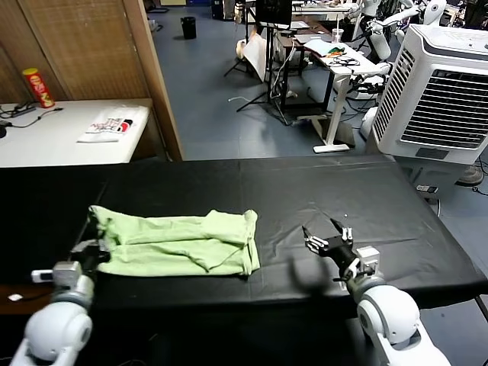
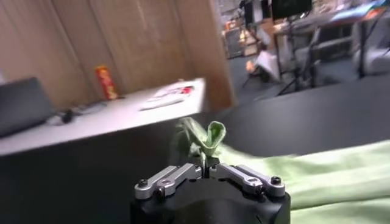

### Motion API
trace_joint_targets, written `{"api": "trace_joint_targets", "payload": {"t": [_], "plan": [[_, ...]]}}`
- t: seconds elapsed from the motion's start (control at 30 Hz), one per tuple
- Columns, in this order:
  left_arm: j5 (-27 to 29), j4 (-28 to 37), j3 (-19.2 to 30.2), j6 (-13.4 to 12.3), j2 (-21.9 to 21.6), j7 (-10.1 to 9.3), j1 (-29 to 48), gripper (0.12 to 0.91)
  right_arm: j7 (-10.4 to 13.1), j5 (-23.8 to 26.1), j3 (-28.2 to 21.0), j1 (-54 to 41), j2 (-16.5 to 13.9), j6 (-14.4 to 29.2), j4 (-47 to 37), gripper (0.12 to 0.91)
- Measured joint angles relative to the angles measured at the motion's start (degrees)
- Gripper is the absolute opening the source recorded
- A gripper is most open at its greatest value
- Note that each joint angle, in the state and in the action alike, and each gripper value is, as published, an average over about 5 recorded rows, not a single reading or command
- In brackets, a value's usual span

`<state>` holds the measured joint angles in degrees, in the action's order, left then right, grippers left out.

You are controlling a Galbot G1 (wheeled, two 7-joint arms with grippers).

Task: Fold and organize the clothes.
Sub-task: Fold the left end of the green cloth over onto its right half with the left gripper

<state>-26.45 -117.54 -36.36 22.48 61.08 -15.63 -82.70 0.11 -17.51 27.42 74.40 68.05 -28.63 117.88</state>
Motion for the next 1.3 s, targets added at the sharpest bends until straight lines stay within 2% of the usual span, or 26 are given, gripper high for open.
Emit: {"api": "trace_joint_targets", "payload": {"t": [0.17,0.33,0.6,0.83,0.97,1.07,1.3], "plan": [[-8.1,-4.0,9.0,3.2,6.0,-3.82,2.2,0.145,0.0,0.8,2.0,1.8,0.8,0.0,0.4,0.798],[-11.8,-4.0,17.1,3.7,12.6,-4.62,5.3,0.145,0.1,2.0,3.2,3.0,1.7,0.0,0.5,0.798],[-12.8,-1.4,25.1,4.1,19.1,-4.95,10.7,0.145,0.1,3.2,3.2,3.5,3.3,-0.1,0.4,0.798],[-10.4,0.9,27.0,3.5,21.4,-4.19,12.2,0.145,0.0,3.3,2.3,3.0,3.7,-0.1,0.0,0.798],[-7.4,2.7,27.1,2.5,22.4,-3.05,11.8,0.163,-1.2,3.2,1.4,2.7,3.3,0.4,0.0,0.798],[-5.7,4.0,27.2,1.7,23.3,-2.31,11.6,0.274,-2.8,2.9,0.5,2.3,2.8,1.3,-0.2,0.798],[-7.4,3.9,26.3,-0.7,26.1,-0.61,11.5,0.656,-6.0,-0.9,-4.0,-0.5,1.3,2.9,-1.3,0.798]]}}
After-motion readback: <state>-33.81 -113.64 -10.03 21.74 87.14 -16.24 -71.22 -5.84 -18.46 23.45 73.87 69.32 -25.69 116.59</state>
